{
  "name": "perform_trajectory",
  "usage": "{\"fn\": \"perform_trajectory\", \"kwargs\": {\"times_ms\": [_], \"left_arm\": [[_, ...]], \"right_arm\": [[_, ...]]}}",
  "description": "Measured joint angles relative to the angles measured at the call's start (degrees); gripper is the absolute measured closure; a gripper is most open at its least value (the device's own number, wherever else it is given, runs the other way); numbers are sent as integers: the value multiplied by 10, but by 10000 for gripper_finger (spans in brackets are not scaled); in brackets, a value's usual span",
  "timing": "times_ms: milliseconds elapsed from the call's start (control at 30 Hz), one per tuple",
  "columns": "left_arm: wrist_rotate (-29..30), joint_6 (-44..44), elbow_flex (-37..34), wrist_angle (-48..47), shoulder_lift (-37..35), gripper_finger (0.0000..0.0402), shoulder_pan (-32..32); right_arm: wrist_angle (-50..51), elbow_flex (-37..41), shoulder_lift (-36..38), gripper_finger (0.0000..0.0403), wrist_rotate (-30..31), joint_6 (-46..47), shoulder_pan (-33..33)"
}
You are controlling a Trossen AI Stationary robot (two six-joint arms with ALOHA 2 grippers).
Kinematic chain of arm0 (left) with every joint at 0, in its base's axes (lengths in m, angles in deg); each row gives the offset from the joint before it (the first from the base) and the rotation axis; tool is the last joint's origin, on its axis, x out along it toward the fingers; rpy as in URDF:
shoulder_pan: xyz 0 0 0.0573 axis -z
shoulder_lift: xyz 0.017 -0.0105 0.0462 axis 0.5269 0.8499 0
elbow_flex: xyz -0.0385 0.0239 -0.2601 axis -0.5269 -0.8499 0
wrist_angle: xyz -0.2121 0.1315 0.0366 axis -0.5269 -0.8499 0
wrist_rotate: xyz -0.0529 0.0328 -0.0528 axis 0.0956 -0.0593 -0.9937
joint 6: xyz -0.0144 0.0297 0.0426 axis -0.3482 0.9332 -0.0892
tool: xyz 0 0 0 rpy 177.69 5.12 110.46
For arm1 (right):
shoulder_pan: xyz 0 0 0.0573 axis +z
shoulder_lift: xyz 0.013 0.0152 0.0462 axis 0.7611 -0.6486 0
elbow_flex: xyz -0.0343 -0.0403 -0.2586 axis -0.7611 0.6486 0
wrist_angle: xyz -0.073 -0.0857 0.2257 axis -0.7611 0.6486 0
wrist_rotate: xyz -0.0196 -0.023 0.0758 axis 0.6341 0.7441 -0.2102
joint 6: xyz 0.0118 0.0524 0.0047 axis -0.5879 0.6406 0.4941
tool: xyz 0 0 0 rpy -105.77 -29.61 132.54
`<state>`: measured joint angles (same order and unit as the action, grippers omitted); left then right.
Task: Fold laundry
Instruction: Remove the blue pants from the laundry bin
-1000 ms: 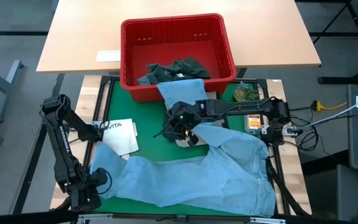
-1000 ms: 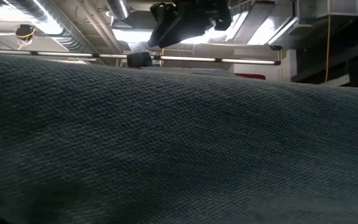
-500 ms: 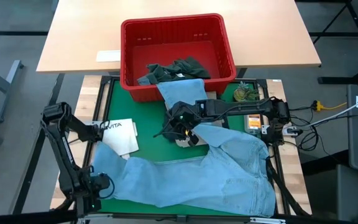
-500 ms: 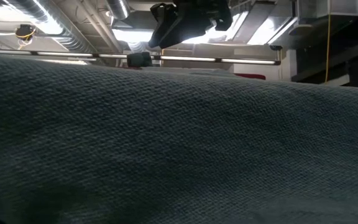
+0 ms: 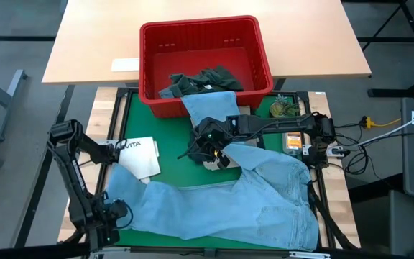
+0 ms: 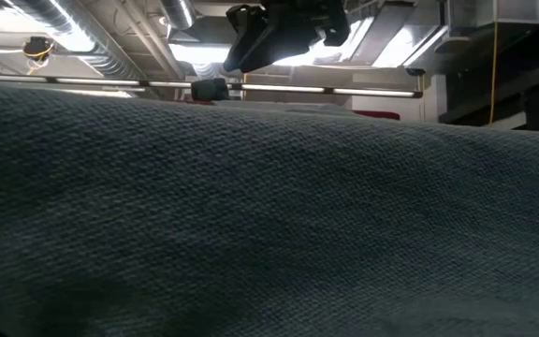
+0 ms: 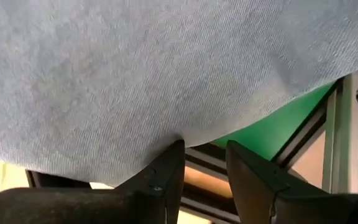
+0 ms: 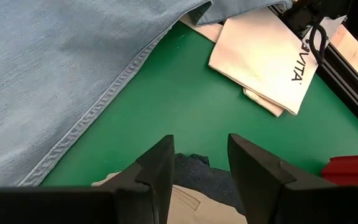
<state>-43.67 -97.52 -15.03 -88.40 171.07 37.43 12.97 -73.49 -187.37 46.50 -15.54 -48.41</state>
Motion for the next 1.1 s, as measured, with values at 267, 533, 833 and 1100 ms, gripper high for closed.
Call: {"fn": "perform_trajectory", "kwargs": {"times_ms": [267,533,833,1100], "left_arm": [[22,-38,0,-46,0,289,0],[139,-140,0,-51,0,289,-1],[183,-180,0,-63,0,308,-1],[228,-180,0,-81,0,395,-5]], "right_arm": [[0,0,0,253,0,0,0],[0,0,0,253,0,0,0],[0,0,0,253,0,0,0],[0,0,0,253,0,0,0]]}}
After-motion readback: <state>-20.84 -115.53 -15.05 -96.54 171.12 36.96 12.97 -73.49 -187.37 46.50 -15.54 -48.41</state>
